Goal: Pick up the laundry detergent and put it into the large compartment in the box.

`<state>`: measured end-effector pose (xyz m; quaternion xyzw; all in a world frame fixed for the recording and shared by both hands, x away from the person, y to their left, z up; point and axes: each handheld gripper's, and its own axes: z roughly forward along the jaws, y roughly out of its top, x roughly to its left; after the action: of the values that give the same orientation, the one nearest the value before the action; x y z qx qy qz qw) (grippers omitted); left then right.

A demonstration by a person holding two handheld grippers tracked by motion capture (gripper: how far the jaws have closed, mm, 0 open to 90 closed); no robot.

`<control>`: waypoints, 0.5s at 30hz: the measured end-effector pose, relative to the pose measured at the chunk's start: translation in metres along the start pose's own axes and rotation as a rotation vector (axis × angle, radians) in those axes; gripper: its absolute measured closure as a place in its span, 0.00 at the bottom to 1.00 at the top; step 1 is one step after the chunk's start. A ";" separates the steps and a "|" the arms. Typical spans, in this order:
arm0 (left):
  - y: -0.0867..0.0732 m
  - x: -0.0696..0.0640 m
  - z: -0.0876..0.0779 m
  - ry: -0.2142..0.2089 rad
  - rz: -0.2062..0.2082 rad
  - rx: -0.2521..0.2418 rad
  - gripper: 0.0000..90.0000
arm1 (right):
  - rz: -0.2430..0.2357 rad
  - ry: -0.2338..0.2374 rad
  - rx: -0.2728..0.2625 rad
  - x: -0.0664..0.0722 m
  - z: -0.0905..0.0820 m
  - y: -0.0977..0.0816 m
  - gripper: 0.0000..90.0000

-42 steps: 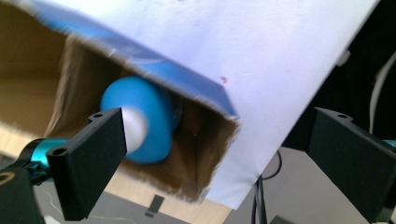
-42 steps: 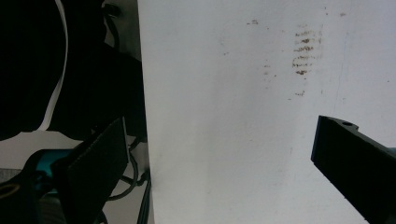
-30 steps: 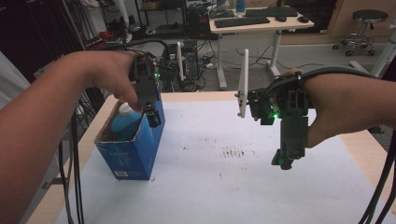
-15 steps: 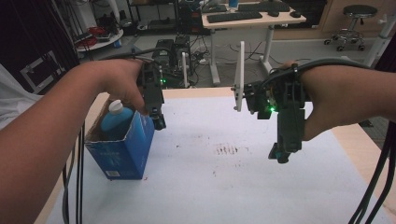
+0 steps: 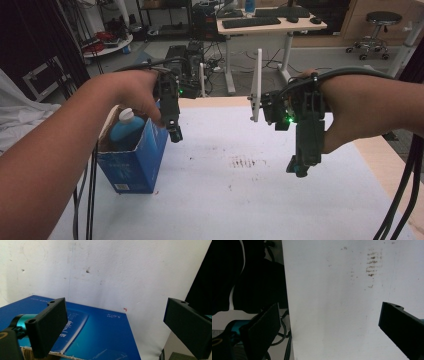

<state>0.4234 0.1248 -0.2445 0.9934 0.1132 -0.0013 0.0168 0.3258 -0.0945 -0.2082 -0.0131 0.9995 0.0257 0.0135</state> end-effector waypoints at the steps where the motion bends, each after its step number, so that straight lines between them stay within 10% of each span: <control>1: 0.000 0.000 0.000 0.005 0.004 -0.007 0.06 | -0.001 -0.001 0.000 0.000 0.000 0.000 0.04; 15: 0.012 0.003 0.005 0.004 0.023 0.001 0.02 | 0.014 -0.002 -0.003 -0.003 0.000 -0.006 0.04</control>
<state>0.4290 0.1134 -0.2488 0.9947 0.1016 0.0008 0.0159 0.3291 -0.1003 -0.2081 -0.0062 0.9995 0.0273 0.0144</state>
